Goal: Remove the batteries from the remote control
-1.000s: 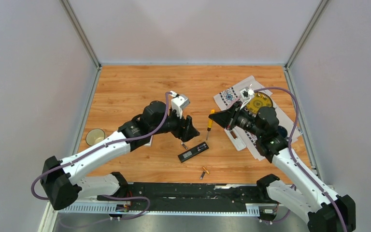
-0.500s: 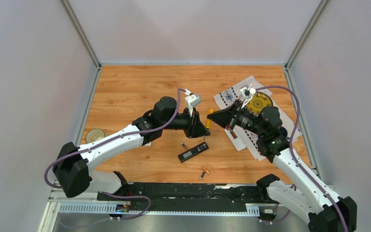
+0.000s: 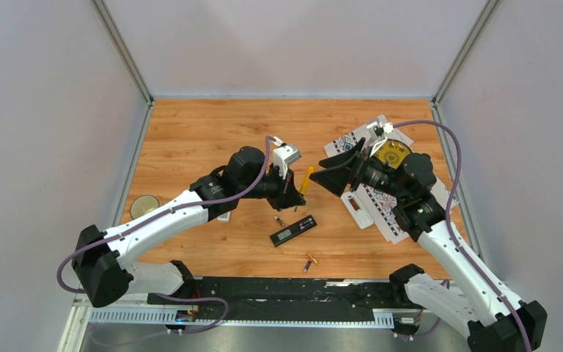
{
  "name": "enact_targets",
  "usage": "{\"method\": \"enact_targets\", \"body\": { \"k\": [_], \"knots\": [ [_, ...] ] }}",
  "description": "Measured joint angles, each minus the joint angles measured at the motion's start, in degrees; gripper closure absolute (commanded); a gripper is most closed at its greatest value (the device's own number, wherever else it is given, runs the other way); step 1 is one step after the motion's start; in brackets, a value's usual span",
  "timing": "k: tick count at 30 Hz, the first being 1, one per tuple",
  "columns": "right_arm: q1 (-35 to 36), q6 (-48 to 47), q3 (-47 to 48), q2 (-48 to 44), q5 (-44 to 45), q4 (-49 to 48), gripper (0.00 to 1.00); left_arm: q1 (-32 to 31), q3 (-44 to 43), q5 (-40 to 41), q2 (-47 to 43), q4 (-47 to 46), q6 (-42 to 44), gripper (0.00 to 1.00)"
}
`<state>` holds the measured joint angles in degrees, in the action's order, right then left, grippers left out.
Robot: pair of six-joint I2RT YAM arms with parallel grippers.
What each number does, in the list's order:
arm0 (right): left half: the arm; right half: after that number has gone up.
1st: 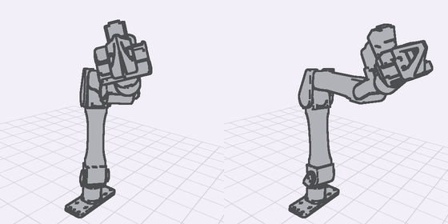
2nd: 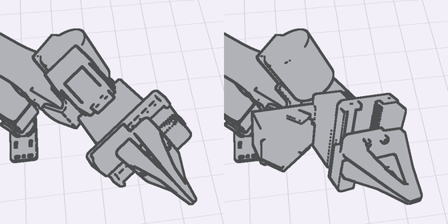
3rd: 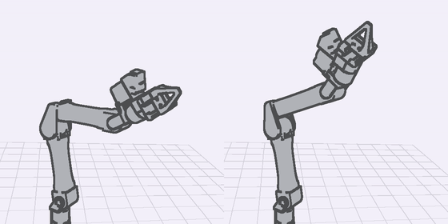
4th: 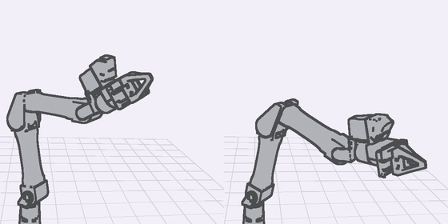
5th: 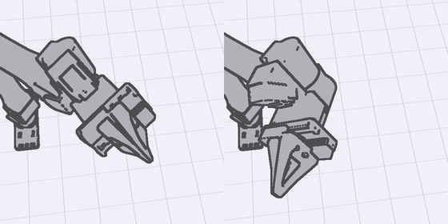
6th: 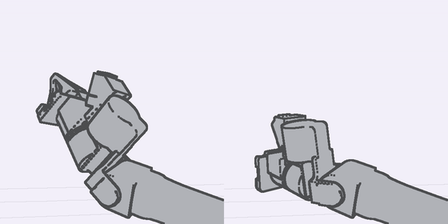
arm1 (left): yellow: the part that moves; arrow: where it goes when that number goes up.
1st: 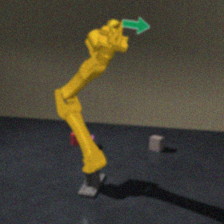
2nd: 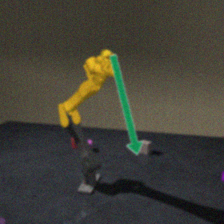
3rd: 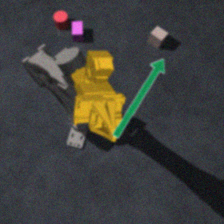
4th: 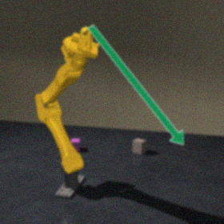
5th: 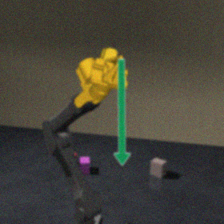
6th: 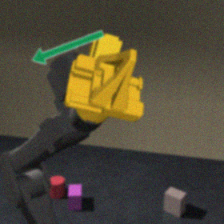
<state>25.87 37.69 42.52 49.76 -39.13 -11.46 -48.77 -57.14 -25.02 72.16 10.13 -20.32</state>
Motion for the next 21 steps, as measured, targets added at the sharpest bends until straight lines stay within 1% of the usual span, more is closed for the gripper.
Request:
{"method": "enact_targets", "body": {
  "k": [3, 6, 9, 13, 15, 16, 18, 19, 21],
  "knots": [
    [0.0, -0.22, 4.66, 0.61, -1.03, 2.29, 0.0, 0.04, -1.46, 2.71, -2.45, 6.14, 2.49, 1.0],
    [0.0, -0.66, 10.23, 2.08, -3.02, 3.45, 0.0, 0.04, -2.29, 4.76, -5.64, 9.42, 4.37, 1.0],
    [0.02, -0.42, 13.0, 3.13, -5.46, 3.48, 0.0, 0.04, -2.89, 6.29, -9.33, 11.65, 6.27, 1.0],
    [0.09, 0.28, 13.6, 4.81, -7.63, 3.69, 0.12, 0.04, -3.56, 6.25, -12.04, 13.07, 8.31, 1.0],
    [0.35, 1.46, 13.57, 6.21, -8.72, 3.65, 0.16, 0.04, -3.56, 5.81, -12.28, 13.7, 9.05, 1.0],
    [0.42, 1.79, 13.57, 6.67, -9.03, 3.63, 0.2, 0.04, -3.56, 5.44, -12.26, 14.1, 9.33, 1.0],
    [1.25, 2.4, 13.55, 7.98, -9.4, 3.5, 0.22, 0.04, -3.56, 4.35, -12.2, 14.93, 9.86, 1.0],
    [2.05, 2.62, 13.55, 8.57, -9.46, 3.56, 0.31, 0.04, -3.56, 3.72, -12.2, 15.13, 10.1, 1.0],
    [3.61, 2.69, 13.57, 9.86, -9.57, 3.48, 0.37, 0.04, -3.56, 2.45, -12.17, 15.37, 10.38, 1.0]
  ]
}}
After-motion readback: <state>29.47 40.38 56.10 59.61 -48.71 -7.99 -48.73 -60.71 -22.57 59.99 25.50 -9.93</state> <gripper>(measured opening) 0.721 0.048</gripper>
